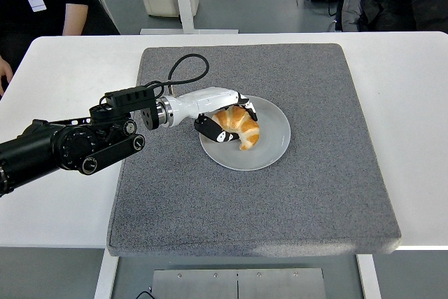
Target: Place the bread on the plate
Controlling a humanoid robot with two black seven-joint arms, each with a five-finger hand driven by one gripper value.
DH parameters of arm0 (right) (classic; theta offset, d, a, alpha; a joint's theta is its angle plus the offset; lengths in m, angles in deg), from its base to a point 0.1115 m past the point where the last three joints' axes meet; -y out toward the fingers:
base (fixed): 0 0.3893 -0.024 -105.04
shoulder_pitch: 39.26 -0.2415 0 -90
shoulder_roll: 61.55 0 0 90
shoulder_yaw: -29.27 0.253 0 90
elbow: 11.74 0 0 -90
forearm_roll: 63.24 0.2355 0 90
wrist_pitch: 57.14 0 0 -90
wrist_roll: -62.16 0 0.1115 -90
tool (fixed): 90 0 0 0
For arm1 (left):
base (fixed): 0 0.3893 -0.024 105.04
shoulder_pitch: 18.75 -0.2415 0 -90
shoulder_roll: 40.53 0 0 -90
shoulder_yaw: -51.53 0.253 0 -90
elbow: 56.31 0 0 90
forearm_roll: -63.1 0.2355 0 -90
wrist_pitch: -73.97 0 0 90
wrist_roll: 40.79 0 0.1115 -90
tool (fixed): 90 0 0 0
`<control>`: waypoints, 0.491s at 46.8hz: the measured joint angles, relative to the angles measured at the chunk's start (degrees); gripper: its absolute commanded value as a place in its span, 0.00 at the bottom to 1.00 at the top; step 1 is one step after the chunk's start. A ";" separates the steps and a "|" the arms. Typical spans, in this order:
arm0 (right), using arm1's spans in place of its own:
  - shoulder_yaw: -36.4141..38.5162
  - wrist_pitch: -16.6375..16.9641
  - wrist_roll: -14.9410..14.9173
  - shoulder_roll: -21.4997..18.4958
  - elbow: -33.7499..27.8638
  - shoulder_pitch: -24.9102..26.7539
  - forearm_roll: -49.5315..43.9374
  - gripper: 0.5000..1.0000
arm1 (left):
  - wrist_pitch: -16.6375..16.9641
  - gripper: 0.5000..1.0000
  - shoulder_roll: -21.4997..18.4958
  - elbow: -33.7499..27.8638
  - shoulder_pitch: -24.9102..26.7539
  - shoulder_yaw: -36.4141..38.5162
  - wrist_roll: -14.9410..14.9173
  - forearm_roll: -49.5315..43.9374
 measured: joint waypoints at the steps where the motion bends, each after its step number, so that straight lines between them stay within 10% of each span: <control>1: 0.00 0.00 0.00 0.00 0.00 -0.01 0.00 1.00 | 0.16 0.00 0.04 0.00 -0.07 0.00 0.00 0.00; 23: 0.00 0.00 0.02 0.00 0.00 0.00 0.02 1.00 | 0.45 0.15 0.66 0.79 -0.29 -0.08 -0.03 -1.33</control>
